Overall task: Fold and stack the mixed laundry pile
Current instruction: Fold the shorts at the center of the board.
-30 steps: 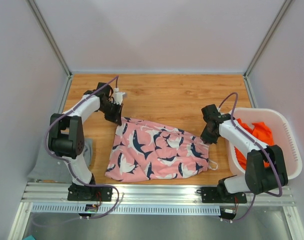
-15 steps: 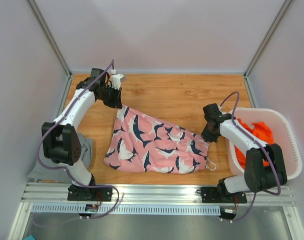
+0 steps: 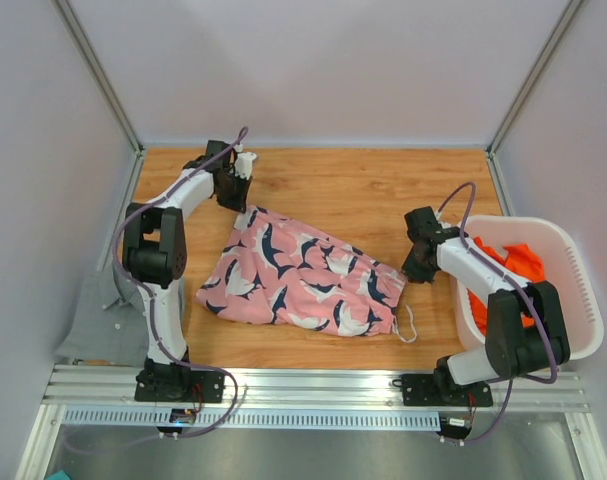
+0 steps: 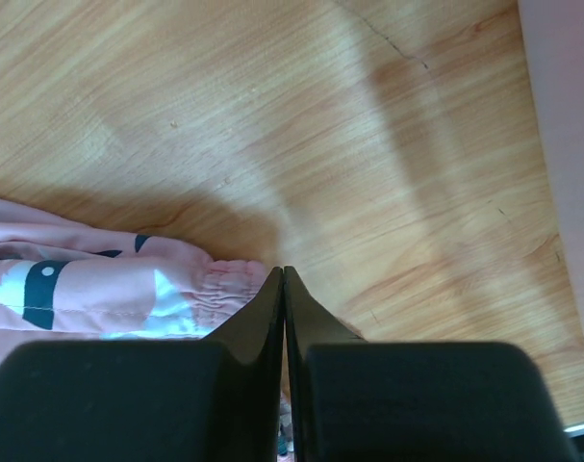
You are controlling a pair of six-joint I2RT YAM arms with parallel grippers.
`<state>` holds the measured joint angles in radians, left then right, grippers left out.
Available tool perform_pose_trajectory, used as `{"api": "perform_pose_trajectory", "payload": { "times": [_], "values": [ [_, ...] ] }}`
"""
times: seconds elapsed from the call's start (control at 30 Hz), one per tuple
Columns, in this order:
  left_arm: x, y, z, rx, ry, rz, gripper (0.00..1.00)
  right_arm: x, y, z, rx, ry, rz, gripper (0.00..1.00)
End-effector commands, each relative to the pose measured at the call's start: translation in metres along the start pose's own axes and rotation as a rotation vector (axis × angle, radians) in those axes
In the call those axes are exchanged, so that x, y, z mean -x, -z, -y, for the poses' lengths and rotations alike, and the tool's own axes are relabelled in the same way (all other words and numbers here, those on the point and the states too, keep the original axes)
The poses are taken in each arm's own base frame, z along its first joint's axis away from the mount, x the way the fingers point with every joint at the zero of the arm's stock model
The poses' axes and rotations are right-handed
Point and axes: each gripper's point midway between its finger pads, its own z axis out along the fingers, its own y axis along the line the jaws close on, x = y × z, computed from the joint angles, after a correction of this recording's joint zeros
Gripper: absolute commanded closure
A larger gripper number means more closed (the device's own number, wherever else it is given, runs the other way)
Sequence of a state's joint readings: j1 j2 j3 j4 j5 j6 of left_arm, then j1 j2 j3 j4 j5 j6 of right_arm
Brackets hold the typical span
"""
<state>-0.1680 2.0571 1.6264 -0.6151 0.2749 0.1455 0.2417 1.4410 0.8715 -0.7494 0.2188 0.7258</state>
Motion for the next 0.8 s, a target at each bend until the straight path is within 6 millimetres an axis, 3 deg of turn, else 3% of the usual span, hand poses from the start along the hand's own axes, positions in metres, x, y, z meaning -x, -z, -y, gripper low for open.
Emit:
{"api": "perform_pose_trajectory", "payload": {
  "times": [0.0,0.03,0.07,0.17,0.23,0.37,0.43,0.5,0.63,0.7,0.73,0.77],
  "values": [
    [0.001,-0.016,-0.016,0.071,0.005,-0.018,0.91,0.018,0.000,-0.005,0.019,0.002,0.064,1.00],
    [-0.001,-0.018,-0.015,0.065,0.008,-0.022,0.87,0.020,0.002,-0.007,0.026,0.009,0.070,0.99],
    [0.000,-0.018,-0.014,0.062,0.015,-0.016,0.74,0.023,0.005,-0.010,0.037,0.016,0.074,0.96],
    [0.005,-0.009,-0.011,0.057,0.016,0.003,0.48,0.031,0.018,-0.019,0.083,0.048,0.088,0.84],
    [0.009,0.005,-0.010,0.066,0.015,0.007,0.38,0.034,0.029,-0.023,0.107,0.075,0.094,0.75],
    [0.011,0.038,-0.016,0.055,0.078,0.031,0.32,0.041,0.057,-0.030,0.141,0.096,0.130,0.64],
    [0.004,0.053,-0.018,0.043,0.114,0.029,0.31,0.038,0.068,-0.029,0.163,0.089,0.128,0.50],
    [-0.005,0.061,-0.010,0.027,0.095,0.012,0.31,0.024,0.069,-0.030,0.179,0.081,0.066,0.42],
    [-0.026,0.077,0.015,-0.059,0.105,-0.034,0.33,-0.022,0.062,-0.011,0.128,0.061,-0.127,0.37],
    [-0.035,0.085,0.030,-0.104,0.095,-0.047,0.34,-0.040,0.064,-0.017,0.191,0.020,-0.187,0.34],
    [-0.037,0.086,0.036,-0.110,0.071,-0.055,0.34,-0.059,0.059,-0.015,0.209,0.007,-0.243,0.33],
    [-0.042,0.088,0.040,-0.107,0.057,-0.065,0.34,-0.063,0.059,-0.017,0.239,-0.006,-0.243,0.31]
  ]
}}
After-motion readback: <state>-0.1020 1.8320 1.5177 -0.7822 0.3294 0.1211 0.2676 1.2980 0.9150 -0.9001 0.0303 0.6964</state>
